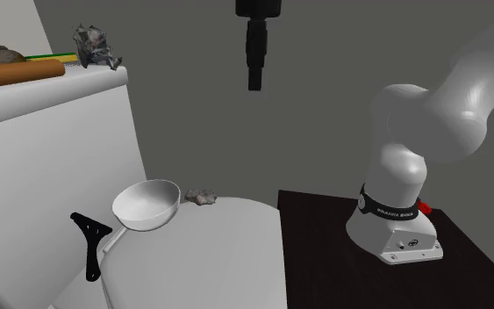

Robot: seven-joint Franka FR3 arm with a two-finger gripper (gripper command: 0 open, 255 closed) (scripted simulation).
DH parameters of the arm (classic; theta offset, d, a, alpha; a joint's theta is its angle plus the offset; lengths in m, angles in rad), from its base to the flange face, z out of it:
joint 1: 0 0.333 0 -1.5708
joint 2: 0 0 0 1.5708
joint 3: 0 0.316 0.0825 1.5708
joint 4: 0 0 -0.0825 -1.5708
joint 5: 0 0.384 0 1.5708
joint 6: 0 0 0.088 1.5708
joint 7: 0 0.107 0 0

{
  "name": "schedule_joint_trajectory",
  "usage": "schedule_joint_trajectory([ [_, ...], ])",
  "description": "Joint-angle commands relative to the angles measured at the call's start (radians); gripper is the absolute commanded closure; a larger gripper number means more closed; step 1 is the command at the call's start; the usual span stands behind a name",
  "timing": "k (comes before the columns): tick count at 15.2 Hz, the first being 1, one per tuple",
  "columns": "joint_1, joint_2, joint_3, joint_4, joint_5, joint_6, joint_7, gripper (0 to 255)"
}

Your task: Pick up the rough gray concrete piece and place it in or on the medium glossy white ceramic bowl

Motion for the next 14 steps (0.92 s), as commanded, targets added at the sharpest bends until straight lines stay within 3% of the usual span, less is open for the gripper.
schedule_joint_trajectory([
  [1, 0.000, 0.000, 0.000, 0.000, 0.000, 0.000, 0.000, 0],
  [8, -0.043, 0.232, 0.077, -0.015, -0.061, 0.190, 0.120, 0],
  [14, -0.088, 0.465, 0.128, 0.026, -0.154, 0.321, 0.248, 0],
])
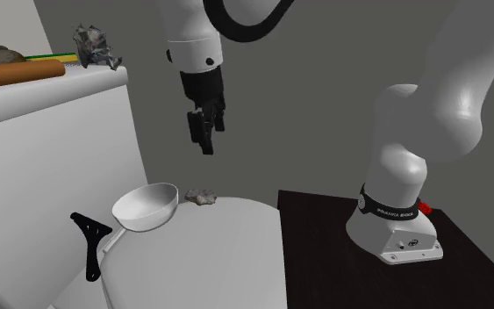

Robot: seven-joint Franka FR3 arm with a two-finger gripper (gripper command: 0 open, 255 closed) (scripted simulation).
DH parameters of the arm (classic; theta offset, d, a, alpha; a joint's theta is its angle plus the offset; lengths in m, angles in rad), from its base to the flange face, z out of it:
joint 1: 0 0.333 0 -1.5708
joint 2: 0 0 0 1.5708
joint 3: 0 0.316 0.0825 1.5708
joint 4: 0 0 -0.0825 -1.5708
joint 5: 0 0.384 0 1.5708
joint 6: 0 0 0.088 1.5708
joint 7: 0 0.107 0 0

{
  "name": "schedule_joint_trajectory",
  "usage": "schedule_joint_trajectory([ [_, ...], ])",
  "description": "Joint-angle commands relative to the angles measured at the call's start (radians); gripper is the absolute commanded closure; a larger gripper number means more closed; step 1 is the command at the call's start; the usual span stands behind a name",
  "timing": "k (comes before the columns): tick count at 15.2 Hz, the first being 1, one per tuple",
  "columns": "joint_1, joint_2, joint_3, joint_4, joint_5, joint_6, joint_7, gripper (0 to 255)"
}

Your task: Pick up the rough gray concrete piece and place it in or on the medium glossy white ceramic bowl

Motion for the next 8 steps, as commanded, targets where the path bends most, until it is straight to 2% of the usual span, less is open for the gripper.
schedule_joint_trajectory([
  [1, -0.016, 0.082, 0.014, 0.020, -0.038, 0.039, 0.049, 0],
  [8, -0.048, 0.374, 0.025, 0.137, -0.200, 0.119, 0.226, 0],
])
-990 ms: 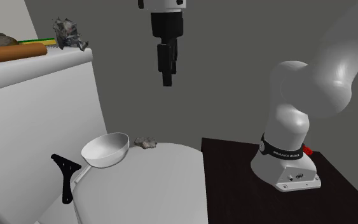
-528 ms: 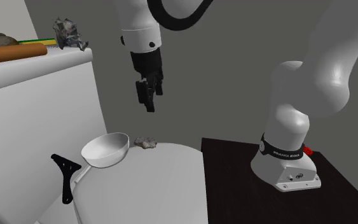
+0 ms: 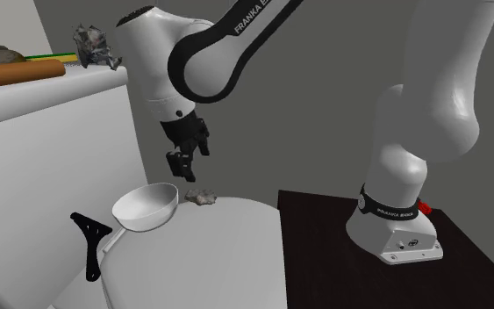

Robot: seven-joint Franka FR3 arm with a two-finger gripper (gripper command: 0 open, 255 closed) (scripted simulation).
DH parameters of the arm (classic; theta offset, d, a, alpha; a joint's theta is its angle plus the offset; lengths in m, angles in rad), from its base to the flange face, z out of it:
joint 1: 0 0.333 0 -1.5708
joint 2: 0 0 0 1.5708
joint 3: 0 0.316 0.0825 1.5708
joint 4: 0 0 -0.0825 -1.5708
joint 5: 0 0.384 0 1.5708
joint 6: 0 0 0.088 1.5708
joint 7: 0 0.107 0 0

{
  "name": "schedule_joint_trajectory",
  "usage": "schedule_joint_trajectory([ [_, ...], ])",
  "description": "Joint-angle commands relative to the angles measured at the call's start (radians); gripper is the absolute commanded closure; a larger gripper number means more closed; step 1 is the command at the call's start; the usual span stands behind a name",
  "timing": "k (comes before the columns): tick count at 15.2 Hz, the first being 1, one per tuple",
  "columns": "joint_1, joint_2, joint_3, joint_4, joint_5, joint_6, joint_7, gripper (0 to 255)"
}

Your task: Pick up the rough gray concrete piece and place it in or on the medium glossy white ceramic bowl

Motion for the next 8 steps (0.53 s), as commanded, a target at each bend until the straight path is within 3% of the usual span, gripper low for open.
schedule_joint_trajectory([
  [1, -0.002, 0.090, -0.003, 0.042, -0.051, 0.017, 0.056, 0],
  [8, 0.014, 0.376, -0.060, 0.222, -0.187, 0.024, 0.197, 0],
])
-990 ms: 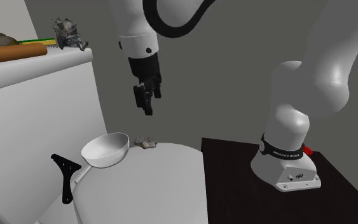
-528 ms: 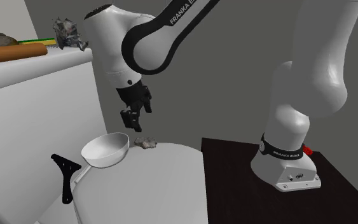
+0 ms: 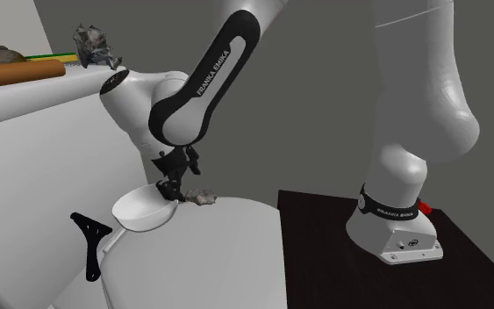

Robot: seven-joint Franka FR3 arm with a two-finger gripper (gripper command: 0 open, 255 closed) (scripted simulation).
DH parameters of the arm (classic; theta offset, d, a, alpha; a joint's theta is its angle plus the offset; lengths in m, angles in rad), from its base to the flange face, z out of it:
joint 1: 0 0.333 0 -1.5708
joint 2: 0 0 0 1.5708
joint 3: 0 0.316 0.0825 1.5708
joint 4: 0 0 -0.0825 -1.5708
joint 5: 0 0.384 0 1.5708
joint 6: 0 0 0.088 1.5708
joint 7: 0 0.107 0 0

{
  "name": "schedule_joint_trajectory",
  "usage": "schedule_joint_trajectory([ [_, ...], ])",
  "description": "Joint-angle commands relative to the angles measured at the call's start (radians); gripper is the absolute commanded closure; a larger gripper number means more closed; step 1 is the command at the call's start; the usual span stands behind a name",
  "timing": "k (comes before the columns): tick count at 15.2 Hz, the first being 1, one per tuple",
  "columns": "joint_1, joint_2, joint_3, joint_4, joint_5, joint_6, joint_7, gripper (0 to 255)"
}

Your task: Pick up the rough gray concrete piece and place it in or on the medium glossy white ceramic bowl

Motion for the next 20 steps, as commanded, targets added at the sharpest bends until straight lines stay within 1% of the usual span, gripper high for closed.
schedule_joint_trajectory([
  [1, 0.008, 0.065, -0.015, 0.048, -0.026, -0.005, 0.029, 0],
  [9, -0.003, 0.115, -0.038, 0.013, -0.063, 0.080, 0.051, 0],
  [16, -0.003, 0.115, -0.038, 0.013, -0.063, 0.079, 0.051, 0],
  [17, -0.003, 0.115, -0.038, 0.013, -0.063, 0.079, 0.051, 255],
  [20, -0.003, 0.115, -0.038, 0.013, -0.063, 0.079, 0.051, 255],
])
